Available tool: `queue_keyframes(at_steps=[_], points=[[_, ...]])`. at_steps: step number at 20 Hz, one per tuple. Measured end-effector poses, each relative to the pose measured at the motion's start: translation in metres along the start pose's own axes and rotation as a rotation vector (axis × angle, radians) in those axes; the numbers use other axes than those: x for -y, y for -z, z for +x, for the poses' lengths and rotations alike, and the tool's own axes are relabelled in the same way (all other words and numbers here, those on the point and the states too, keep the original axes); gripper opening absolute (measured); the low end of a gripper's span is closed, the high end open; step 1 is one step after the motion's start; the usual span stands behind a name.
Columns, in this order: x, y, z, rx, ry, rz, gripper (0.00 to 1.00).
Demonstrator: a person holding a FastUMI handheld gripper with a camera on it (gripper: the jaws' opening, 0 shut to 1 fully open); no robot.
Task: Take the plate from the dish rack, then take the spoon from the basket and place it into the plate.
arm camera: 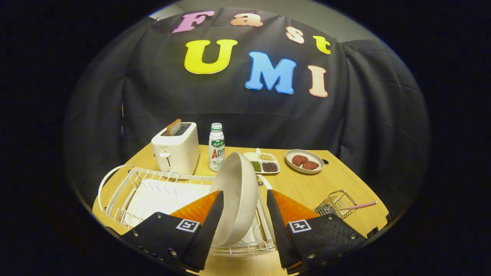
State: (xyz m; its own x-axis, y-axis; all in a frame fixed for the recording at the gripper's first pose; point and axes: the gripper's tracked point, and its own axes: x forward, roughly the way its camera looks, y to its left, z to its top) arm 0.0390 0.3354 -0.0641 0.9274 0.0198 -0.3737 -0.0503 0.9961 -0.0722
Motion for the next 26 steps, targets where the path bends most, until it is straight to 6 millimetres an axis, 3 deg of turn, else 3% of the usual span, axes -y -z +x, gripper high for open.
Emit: queue_keyframes(at_steps=[1,2,3,4,6,7,8,9,10,18,21,26], points=[[-0.005,0.001,0.004,-0.009,0.002,-0.003,0.68],[-0.006,-0.001,0.004,-0.015,0.004,-0.012,0.44],[-0.008,0.000,0.005,-0.022,0.013,-0.023,0.40],[-0.006,-0.003,0.005,-0.026,0.036,-0.038,0.30],[-0.002,-0.003,0.009,-0.041,0.083,-0.055,0.24],[0.000,-0.007,0.001,-0.036,0.116,-0.067,0.24],[0.002,-0.013,-0.003,-0.041,0.149,-0.081,0.17],[0.001,-0.018,-0.003,-0.036,0.170,-0.093,0.17],[0.004,-0.021,0.003,-0.043,0.194,-0.106,0.08],[-0.001,-0.063,-0.007,-0.011,0.347,-0.340,0.08],[-0.008,-0.073,-0.014,0.024,0.330,-0.387,0.08],[0.008,-0.074,-0.062,0.057,0.363,-0.377,0.08]])
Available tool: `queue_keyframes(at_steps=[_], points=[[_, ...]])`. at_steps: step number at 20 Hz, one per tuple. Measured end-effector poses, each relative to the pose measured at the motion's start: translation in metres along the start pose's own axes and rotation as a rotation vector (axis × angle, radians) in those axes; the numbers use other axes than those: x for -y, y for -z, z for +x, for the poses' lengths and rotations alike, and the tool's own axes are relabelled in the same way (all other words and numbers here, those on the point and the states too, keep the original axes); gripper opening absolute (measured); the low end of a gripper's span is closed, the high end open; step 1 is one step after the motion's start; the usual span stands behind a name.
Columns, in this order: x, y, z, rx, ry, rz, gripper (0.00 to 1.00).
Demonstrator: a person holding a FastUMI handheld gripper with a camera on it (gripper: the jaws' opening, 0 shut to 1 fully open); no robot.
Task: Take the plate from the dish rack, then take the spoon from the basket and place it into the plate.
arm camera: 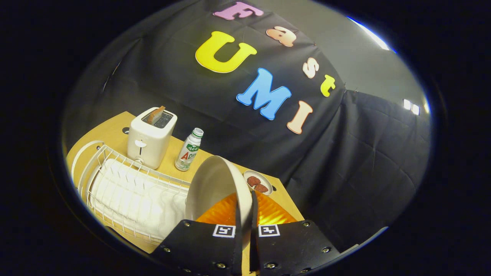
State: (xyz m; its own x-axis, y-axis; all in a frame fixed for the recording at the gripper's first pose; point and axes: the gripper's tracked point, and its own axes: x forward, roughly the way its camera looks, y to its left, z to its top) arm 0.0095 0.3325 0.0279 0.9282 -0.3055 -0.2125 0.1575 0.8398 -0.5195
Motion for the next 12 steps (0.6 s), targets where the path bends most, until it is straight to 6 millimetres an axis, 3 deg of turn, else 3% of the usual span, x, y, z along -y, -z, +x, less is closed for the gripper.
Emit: queue_keyframes(at_steps=[6,12], points=[[0.026,0.017,-0.048,0.030,0.013,0.016,0.07],[0.022,0.082,-0.097,-0.045,-0.051,0.070,0.07]])
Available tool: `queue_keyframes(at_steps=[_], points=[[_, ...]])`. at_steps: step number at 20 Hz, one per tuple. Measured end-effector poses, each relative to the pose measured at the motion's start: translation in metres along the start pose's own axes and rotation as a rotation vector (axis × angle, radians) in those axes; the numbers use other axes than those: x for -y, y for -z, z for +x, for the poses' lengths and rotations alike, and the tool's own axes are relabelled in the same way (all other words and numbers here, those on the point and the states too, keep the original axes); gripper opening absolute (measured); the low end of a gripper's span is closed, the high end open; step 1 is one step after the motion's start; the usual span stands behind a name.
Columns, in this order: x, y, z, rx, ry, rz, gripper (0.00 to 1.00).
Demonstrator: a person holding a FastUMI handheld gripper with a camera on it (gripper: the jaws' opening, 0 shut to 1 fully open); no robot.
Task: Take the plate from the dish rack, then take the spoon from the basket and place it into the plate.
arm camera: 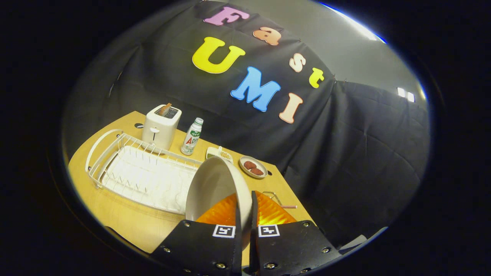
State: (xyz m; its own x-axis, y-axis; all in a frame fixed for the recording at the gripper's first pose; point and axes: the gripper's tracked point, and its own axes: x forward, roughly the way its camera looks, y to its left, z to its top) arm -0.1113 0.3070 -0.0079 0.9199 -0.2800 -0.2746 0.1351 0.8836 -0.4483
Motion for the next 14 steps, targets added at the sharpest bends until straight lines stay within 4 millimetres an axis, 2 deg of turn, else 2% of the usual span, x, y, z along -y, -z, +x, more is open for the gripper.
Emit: queue_keyframes(at_steps=[6,9,14], points=[[-0.018,0.058,-0.019,-0.067,-0.089,0.041,0.08],[-0.033,0.083,-0.017,-0.117,-0.165,0.147,0.08],[-0.040,0.115,-0.006,-0.202,-0.229,0.331,0.08]])
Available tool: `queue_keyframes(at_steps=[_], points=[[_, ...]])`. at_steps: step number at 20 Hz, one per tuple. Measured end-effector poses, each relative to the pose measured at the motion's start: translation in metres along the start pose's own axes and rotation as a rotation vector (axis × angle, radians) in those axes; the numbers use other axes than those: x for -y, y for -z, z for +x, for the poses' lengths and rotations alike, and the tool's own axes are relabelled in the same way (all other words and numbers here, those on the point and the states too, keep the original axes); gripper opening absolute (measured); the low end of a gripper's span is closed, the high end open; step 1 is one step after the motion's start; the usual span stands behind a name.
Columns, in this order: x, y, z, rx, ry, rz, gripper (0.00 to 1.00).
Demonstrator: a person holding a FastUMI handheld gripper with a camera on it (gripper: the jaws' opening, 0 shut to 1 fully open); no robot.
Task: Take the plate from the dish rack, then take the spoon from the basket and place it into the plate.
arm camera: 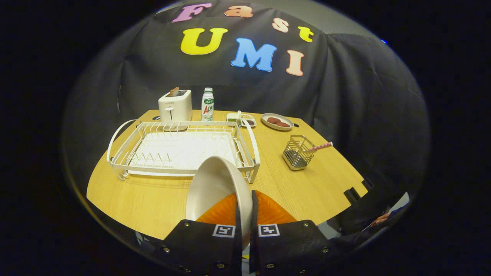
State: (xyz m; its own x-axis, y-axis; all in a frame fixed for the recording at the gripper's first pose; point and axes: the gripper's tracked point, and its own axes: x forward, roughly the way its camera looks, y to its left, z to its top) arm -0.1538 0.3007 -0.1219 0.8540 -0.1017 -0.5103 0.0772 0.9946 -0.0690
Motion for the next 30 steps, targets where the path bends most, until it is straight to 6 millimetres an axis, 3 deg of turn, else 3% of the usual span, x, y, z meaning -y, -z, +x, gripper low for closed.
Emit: queue_keyframes(at_steps=[4,8,11,13,16,21,30], points=[[0.001,0.009,0.008,-0.035,-0.060,0.142,0.08],[0.002,0.030,0.017,-0.095,-0.083,0.284,0.12],[0.006,0.042,0.028,-0.131,-0.064,0.306,0.13],[0.006,0.038,0.032,-0.126,-0.082,0.312,0.16],[0.017,0.027,0.034,-0.107,-0.061,0.278,0.17],[0.052,-0.015,0.039,-0.023,0.001,0.263,0.17],[0.156,-0.069,0.077,0.055,0.166,0.301,0.17]])
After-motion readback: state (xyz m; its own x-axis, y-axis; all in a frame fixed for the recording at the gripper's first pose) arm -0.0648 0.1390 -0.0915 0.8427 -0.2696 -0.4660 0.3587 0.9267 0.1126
